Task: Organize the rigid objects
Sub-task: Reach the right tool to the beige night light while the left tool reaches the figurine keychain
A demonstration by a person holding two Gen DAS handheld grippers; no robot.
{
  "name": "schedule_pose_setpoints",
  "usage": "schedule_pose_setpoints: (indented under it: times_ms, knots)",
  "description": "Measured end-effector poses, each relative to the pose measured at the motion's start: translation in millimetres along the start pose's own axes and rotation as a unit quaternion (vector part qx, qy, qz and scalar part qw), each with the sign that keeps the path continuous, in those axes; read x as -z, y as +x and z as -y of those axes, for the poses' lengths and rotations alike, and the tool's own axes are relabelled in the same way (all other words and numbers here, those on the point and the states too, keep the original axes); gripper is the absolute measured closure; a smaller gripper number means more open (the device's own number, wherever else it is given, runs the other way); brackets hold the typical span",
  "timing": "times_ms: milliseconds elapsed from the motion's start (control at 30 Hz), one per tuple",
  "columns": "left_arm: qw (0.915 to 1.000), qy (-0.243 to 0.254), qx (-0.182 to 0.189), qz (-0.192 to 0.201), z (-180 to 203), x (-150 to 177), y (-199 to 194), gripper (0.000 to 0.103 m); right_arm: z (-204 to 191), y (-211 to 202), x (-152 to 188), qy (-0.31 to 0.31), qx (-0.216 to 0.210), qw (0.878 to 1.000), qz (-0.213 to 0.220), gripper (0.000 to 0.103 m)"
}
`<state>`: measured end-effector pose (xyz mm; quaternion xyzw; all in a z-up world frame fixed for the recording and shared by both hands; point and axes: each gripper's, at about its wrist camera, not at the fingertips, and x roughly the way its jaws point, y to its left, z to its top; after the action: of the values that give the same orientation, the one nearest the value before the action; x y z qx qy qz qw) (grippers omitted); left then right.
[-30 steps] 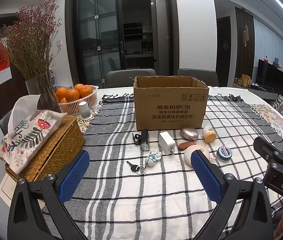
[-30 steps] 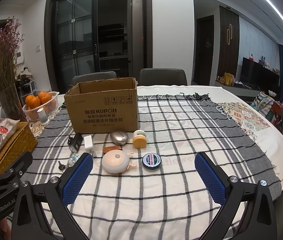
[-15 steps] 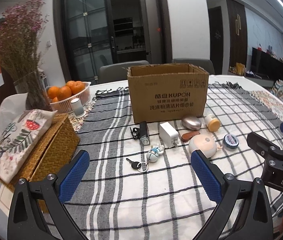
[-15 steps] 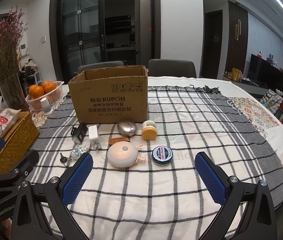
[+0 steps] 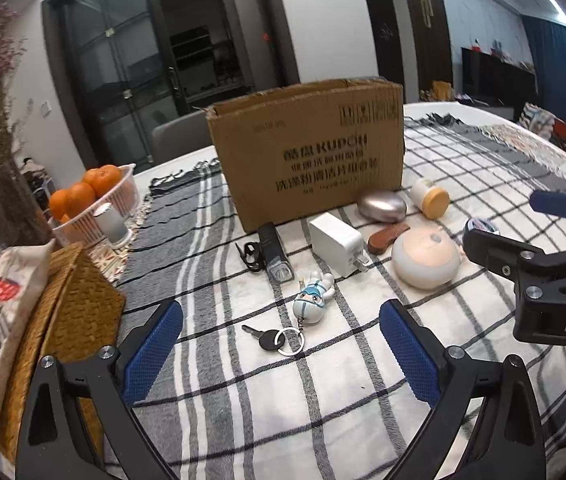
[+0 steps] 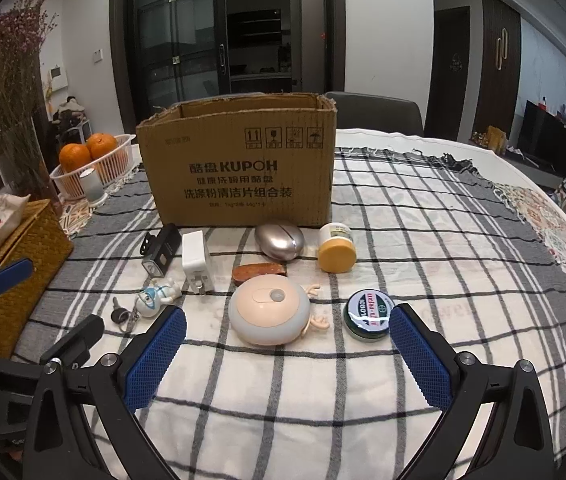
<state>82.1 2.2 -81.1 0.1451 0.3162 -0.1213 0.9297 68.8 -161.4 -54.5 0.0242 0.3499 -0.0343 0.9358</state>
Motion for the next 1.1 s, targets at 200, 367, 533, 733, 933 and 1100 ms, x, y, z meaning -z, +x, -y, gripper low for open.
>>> schedule_pose_setpoints:
  times_ms: [200,367,533,733,933,1100]
  knots:
    - [0.9997,0.005,0.014,-0.017,-2,-1,27,0.013,-7,29,-2,-0.013,-0.018,1.0,-0.016,0.002]
    - [0.9989,0.004,0.032,-0.033,0,-2,49,0.021,-5,51,-3,-0.011,-0.026,0.999,-0.036,0.005]
    - [0.9969,0.004,0.053,-0.057,2,-1,70,0.027,-3,73,-5,-0.014,-0.034,0.998,-0.054,0.01]
    - [0.9944,-0.001,0.066,-0.082,2,3,87,0.039,-4,92,-3,-0.017,-0.043,0.996,-0.08,0.012]
    - [0.9921,-0.01,0.084,-0.093,2,4,95,0.055,-6,103,2,-0.021,-0.046,0.994,-0.096,0.012]
    - [0.9906,-0.028,0.094,-0.096,1,2,98,0.071,-6,109,4,-0.028,-0.045,0.994,-0.098,0.021]
